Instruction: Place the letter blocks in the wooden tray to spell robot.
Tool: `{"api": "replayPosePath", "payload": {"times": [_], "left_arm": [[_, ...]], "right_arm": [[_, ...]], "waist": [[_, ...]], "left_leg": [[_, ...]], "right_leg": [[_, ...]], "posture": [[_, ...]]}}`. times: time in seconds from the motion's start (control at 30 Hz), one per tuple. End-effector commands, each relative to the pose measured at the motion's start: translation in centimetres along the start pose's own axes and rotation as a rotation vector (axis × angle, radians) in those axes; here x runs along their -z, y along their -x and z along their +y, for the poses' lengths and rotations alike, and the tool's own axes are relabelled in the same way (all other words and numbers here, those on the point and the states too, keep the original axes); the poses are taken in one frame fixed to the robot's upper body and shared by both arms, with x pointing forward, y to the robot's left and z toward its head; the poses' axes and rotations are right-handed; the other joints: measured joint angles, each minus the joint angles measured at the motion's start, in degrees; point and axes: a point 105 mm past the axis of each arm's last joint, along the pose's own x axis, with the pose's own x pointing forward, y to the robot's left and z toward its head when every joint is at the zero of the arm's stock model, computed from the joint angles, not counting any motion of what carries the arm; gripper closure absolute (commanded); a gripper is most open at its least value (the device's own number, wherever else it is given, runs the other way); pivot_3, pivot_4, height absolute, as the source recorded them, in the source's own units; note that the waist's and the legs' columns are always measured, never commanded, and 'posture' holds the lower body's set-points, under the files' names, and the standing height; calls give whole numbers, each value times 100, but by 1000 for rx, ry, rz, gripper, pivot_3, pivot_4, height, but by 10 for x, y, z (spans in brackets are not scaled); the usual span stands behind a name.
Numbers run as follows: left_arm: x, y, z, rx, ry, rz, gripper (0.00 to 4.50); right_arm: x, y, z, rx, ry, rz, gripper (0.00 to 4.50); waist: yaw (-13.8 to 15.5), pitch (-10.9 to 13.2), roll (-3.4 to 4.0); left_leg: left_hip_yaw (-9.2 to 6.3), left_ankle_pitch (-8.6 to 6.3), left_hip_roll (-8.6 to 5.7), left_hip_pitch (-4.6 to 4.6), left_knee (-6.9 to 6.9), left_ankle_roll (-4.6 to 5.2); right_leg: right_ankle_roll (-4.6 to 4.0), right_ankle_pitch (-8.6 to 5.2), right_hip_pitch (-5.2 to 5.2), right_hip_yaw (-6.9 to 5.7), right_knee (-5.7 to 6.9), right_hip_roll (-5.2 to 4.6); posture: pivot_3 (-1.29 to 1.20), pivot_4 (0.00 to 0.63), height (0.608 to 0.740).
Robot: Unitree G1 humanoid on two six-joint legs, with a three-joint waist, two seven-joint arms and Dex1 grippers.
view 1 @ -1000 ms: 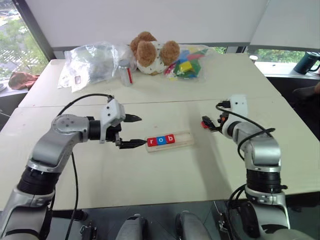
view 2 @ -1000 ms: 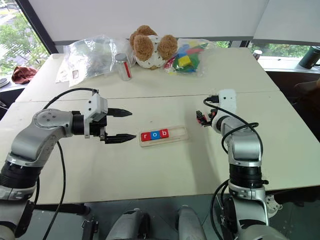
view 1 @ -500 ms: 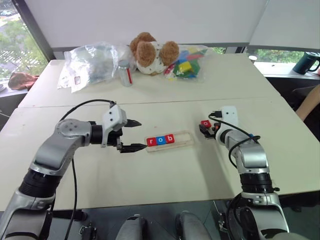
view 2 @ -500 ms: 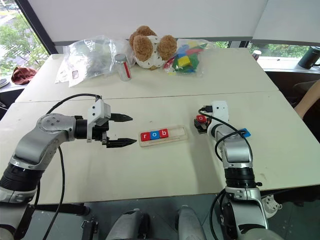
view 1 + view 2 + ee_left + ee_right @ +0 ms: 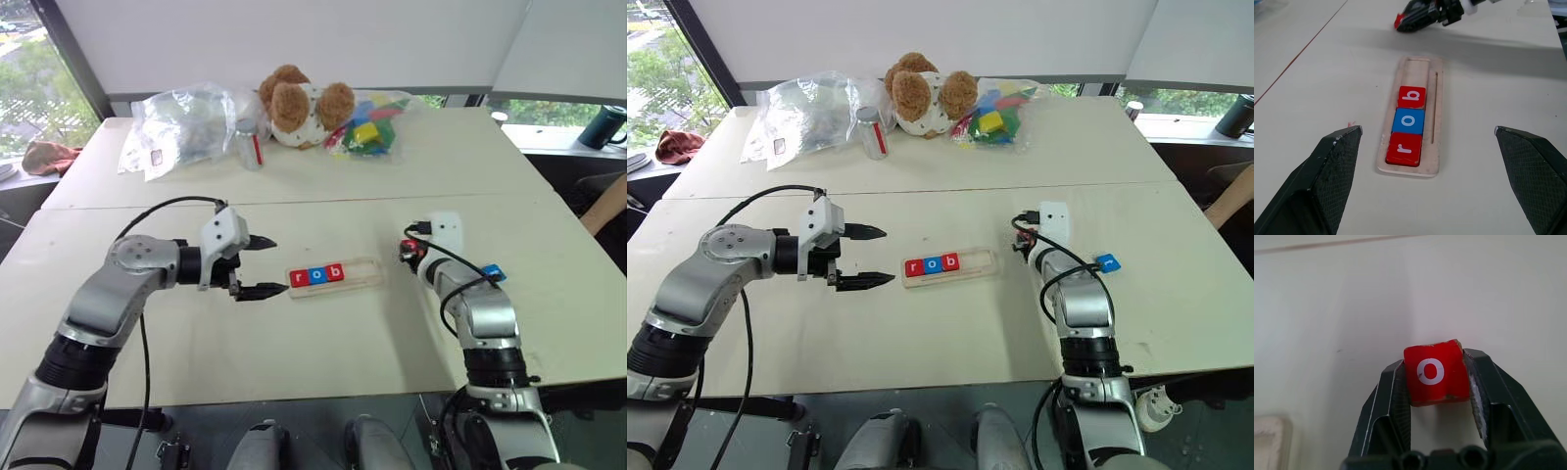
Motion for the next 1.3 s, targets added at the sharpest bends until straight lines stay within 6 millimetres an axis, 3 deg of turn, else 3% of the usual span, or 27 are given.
{"api": "replayPosePath", "payload": {"times": [0.03, 0.13, 0.3, 0.5, 0.53, 0.6, 0.7, 0.77, 0.83, 0.97, 1.03, 1.3], "left_arm": [[-7, -1, 4, 10, -47, -9, 0], [-6, -5, 6, 20, -50, -12, 0], [-6, -10, 6, 35, -51, -20, 0], [-1, -8, 6, 33, -48, -13, 0], [0, -8, 6, 32, -48, -11, 0], [1, -7, 6, 30, -48, -10, 0], [2, -5, 7, 27, -50, -7, 0], [3, -3, 8, 30, -55, 1, 0], [4, -3, 8, 48, -64, 10, 0], [6, -5, 5, 96, -78, 26, 0], [5, -4, 2, 112, -85, 31, 0], [8, 1, -2, 100, -74, 50, 0]], "right_arm": [[4, 35, 0, 41, -32, 15, 3323], [18, 44, 2, 64, -86, 91, 3323], [36, 40, 2, 125, -157, 171, 3323], [38, 38, 2, 120, -158, 181, 265], [34, 39, 1, 114, -152, 176, 57], [27, 40, -2, 102, -138, 158, 57], [-2, 44, -13, 71, -40, 38, 57], [-31, 45, -6, -72, 61, -82, 57], [-42, 44, 6, -264, 205, -119, 57], [-28, 47, 16, -629, 469, -73, 57], [-19, 52, 8, -794, 567, -47, 57], [-8, 43, -34, -1010, 764, 35, 57]], "waist": [[-16, 0, 0], [-50, 0, 0], [-48, 0, 0], [-51, -1, -1], [-55, -1, -1], [-62, -1, -1], [-45, 0, 0], [-34, 1, 1], [-45, 2, 2], [-33, 1, -3], [-15, 3, -3], [-36, 6, -4]], "left_leg": [[-2, 0, 0, -1, 0, -1], [16, -5, -3, 4, 3, 9], [15, -5, 0, 43, 0, 10], [15, -5, 1, 45, 0, 9], [15, -5, 1, 45, 0, 9], [15, -5, 1, 45, 0, 10], [15, -5, 2, 45, -1, 10], [15, -6, 0, 42, 0, 11], [17, -7, -1, 42, 0, 13], [8, -11, 11, 46, -6, 21], [8, -15, 12, 43, -6, 27], [24, -23, 12, 44, -1, 42]], "right_leg": [[0, 0, 1, 0, -1, 1], [0, 0, 3, 7, -4, 2], [-2, -1, 27, 6, -9, 16], [-2, -1, 29, 8, -9, 18], [-2, -1, 29, 9, -10, 18], [-2, -1, 29, 9, -10, 18], [-2, -1, 29, 10, -10, 19], [-1, -2, 29, 8, -12, 17], [-1, -2, 34, 6, -25, 18], [-1, -2, 53, -5, -50, 32], [-1, -2, 56, -7, -62, 32], [2, -1, 63, 5, -79, 12]], "posture": [[0, 150, 740], [0, 150, 740], [0, 150, 740], [0, 150, 740], [0, 150, 740], [0, 150, 740], [0, 150, 740], [0, 150, 740], [0, 150, 740], [0, 150, 740], [0, 150, 740], [0, 150, 740]]}}
